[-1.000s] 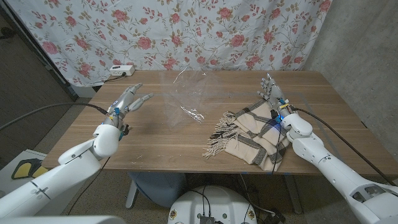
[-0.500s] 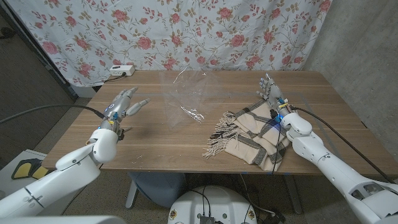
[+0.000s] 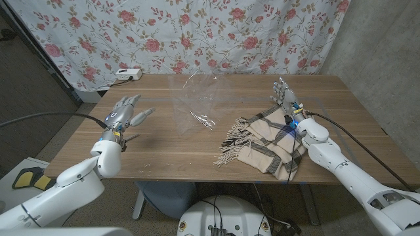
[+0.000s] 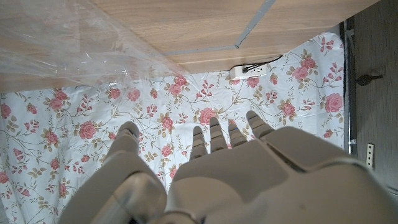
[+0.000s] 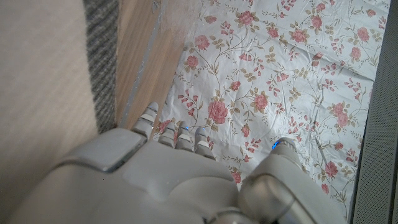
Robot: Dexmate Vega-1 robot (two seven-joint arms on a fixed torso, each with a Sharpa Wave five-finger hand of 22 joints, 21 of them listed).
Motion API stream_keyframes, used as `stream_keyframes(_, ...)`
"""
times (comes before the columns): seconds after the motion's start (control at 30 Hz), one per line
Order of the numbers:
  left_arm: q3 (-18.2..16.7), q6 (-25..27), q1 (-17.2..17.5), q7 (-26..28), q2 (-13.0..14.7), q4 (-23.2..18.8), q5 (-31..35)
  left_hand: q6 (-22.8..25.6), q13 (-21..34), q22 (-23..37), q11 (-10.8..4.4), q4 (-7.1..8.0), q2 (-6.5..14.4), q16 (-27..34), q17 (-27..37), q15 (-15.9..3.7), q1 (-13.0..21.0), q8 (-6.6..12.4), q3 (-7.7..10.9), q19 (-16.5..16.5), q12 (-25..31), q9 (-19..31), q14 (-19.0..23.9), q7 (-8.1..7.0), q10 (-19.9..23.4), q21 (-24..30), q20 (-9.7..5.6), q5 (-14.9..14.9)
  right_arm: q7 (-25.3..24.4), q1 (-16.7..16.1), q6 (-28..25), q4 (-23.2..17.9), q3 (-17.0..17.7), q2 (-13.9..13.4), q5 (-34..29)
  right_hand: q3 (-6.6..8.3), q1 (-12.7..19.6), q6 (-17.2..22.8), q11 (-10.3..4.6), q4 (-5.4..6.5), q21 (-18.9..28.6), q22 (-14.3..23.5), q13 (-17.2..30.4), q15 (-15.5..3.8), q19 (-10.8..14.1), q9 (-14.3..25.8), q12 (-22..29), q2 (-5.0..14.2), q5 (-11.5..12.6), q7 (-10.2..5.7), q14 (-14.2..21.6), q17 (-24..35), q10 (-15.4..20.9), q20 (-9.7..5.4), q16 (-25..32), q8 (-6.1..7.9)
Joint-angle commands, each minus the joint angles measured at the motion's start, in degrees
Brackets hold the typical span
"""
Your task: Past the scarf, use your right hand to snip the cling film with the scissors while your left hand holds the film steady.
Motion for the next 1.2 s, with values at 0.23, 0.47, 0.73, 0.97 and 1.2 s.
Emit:
stream_keyframes(0.23, 0.8, 2.0, 2.8, 4.6, -1.2, 0.9, 5.0, 1.3, 0.2, 0.2, -0.56, 0.32, -0.5, 0.6, 0.2, -0.63, 0.6, 0.66, -0.23, 0.1, 0.9, 0.2, 0.3, -0.55, 1.4, -0.1, 0.13, -0.1, -0.1, -0.4, -1.0, -1.1, 0.1, -0.6, 0.3, 0.18, 0.7, -0.2, 0.29, 0.07, 0.0, 0.1, 0.2, 0.18, -0.6, 0.3, 0.0, -0.14, 0.0, 0.02, -0.5, 0.0, 0.0, 0.15, 0.1, 0.04)
stream_keyframes(0.47, -0.5, 3.2, 3.9, 3.9, -1.0, 0.4, 5.3, 1.4, 0.3, 0.3, -0.58, 0.35, -0.7, 0.6, 0.2, -0.66, 0.6, 0.63, -0.33, 0.4, 1.0, 0.3, 0.6, -0.56, 1.7, -0.1, -0.16, -0.2, 0.2, -0.4, -0.7, -0.9, 0.0, -0.5, 0.1, 0.17, 0.7, -0.2, 0.3, 0.09, 0.0, 0.1, 0.2, 0.2, -0.6, 0.3, 0.0, -0.11, -0.1, -0.02, -0.5, 0.0, 0.0, 0.13, 0.2, 0.05)
stream_keyframes(0.73, -1.8, 3.6, 4.9, 3.3, -1.2, 0.3, 5.2, -1.2, 0.3, 0.3, -0.64, 0.37, -0.9, 0.6, 0.2, -0.7, 0.8, -0.34, -0.4, 0.9, 1.0, 0.3, 0.8, -0.39, 1.7, -0.1, -0.62, -0.2, 0.0, -0.4, -1.0, -1.2, -0.3, -0.5, -0.1, 0.19, 0.8, -0.2, 0.25, 0.1, 0.0, 0.1, 0.2, 0.2, -0.6, 0.3, 0.1, -0.05, -0.1, -0.02, -0.4, 0.0, 0.1, 0.13, 0.2, 0.06)
stream_keyframes(0.97, -2.3, 4.1, 5.3, 2.6, -1.2, 0.6, 5.3, -1.2, 0.4, 0.3, -0.9, 0.38, -1.0, 0.6, 0.2, -0.72, 0.9, -0.19, -0.4, 0.9, 0.9, 0.3, 0.8, -0.22, 1.6, -0.2, -0.69, -0.2, -0.4, -0.5, -1.3, -1.7, -0.3, -0.6, -0.2, 0.16, 0.8, -0.1, 0.28, 0.12, 0.0, 0.1, 0.2, 0.19, -0.6, 0.3, 0.1, -0.06, -0.1, -0.11, -0.4, 0.0, 0.2, 0.16, 0.2, 0.09)
stream_keyframes(1.2, -2.7, 4.2, 5.4, 2.1, -1.4, 1.2, 5.0, -0.9, 0.4, 0.3, -0.55, 0.4, -1.0, 0.5, 0.2, -0.59, 1.0, 0.01, -0.42, 0.9, 0.9, 0.3, 0.8, -0.32, 1.6, -0.2, -0.68, -0.2, -0.7, -0.6, -1.5, -1.8, -0.3, -0.7, -0.2, 0.16, 0.8, -0.2, 0.23, 0.14, 0.0, 0.1, 0.2, 0.21, -0.5, 0.3, 0.1, -0.05, -0.1, -0.12, -0.4, 0.0, 0.3, 0.22, 0.2, 0.08)
